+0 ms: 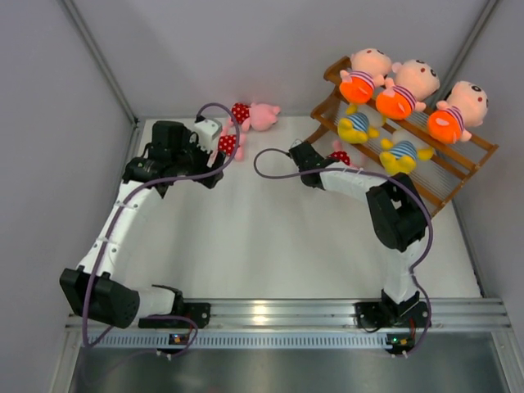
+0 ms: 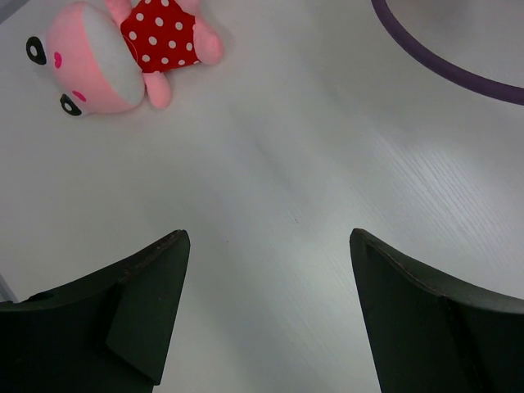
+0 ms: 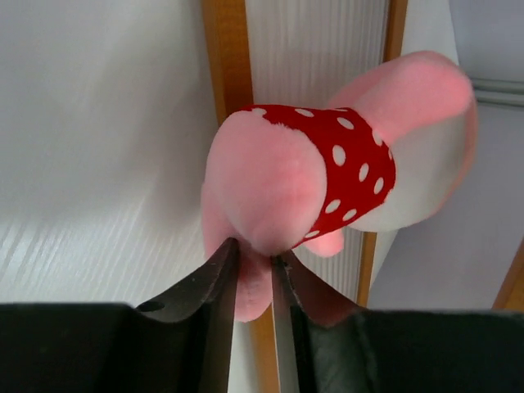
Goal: Place and organize the stuffed toys onto the shelf
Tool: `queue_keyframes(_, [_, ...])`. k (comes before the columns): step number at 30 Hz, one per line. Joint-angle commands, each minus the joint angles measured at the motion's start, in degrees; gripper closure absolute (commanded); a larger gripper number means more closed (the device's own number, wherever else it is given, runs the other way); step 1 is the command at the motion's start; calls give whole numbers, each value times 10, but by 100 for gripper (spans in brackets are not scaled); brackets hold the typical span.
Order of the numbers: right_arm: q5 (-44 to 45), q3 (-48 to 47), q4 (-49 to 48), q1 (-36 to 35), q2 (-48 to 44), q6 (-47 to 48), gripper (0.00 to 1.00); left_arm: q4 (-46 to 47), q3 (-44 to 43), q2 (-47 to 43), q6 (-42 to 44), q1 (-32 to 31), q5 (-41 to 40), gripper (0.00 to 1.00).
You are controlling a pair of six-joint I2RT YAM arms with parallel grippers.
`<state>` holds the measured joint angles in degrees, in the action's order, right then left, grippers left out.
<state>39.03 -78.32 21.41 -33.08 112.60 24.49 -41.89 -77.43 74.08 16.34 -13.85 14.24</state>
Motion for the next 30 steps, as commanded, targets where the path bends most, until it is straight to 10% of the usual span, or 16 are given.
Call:
queue_keyframes(1, [11,-41,-39,10,2,46,78,-6,-25,4,12,3,0,15])
queue_keyframes(12, [-4,-132,-44,31,60,79,85,-4,-19,36,13,3,7,16])
queue_keyframes(21, [-19,-82,-64,24,-8,47,46,83,-52,138,2,3,-83,16])
queue_keyframes(30, [-54,-57,-62,21,-78,13,41,190,-162,326,-81,29,-196,17])
